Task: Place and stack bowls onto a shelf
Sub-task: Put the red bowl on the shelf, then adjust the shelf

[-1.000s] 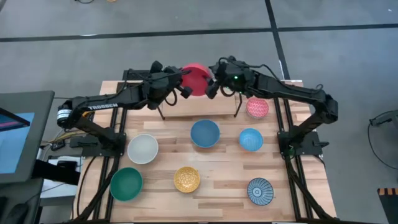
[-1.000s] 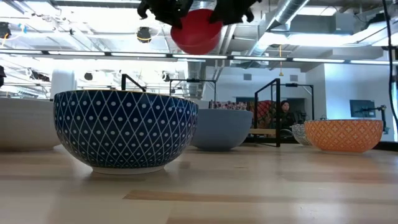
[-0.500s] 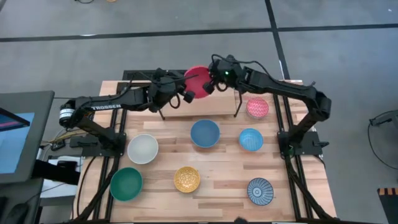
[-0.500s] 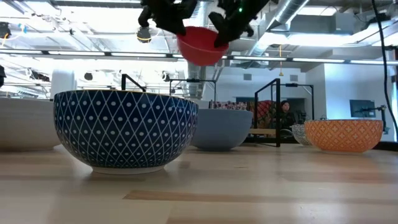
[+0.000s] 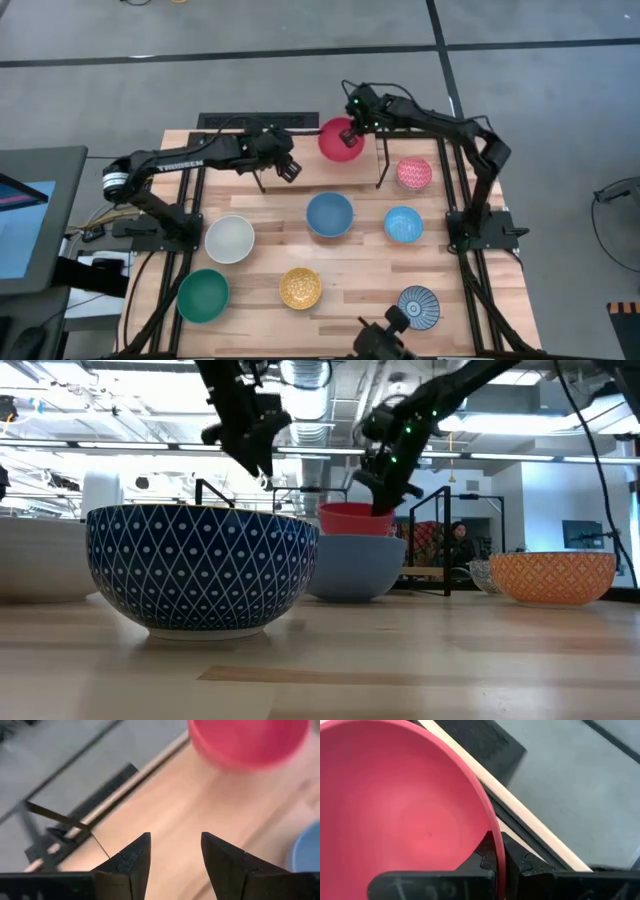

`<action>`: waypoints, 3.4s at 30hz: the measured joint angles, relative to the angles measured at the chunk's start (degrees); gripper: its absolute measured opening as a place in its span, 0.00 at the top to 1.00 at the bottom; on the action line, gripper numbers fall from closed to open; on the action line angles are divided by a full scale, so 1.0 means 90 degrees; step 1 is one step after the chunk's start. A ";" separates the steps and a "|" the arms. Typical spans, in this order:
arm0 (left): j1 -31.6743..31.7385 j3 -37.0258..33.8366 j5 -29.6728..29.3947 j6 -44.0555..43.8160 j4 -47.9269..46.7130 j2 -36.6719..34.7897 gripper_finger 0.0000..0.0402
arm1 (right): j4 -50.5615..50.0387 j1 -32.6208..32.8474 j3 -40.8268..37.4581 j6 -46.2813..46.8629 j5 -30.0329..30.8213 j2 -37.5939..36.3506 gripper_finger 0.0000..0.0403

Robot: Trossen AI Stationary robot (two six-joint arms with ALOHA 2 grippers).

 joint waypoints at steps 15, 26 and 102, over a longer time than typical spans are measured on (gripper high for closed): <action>0.0692 -0.0002 0.0263 0.0176 -0.1324 0.0671 0.65 | -0.0291 -0.0341 0.0019 -0.0434 -0.0141 0.0344 0.90; 0.0803 -0.0001 0.0342 -0.0124 -0.1383 0.0634 0.65 | -0.0293 -0.0311 0.0001 -0.0607 -0.0283 0.0215 0.78; -0.3632 -0.1993 0.1157 -0.6042 -0.2155 -0.0897 0.65 | -0.0473 0.1225 -0.3309 0.0965 -0.0997 -0.2751 0.75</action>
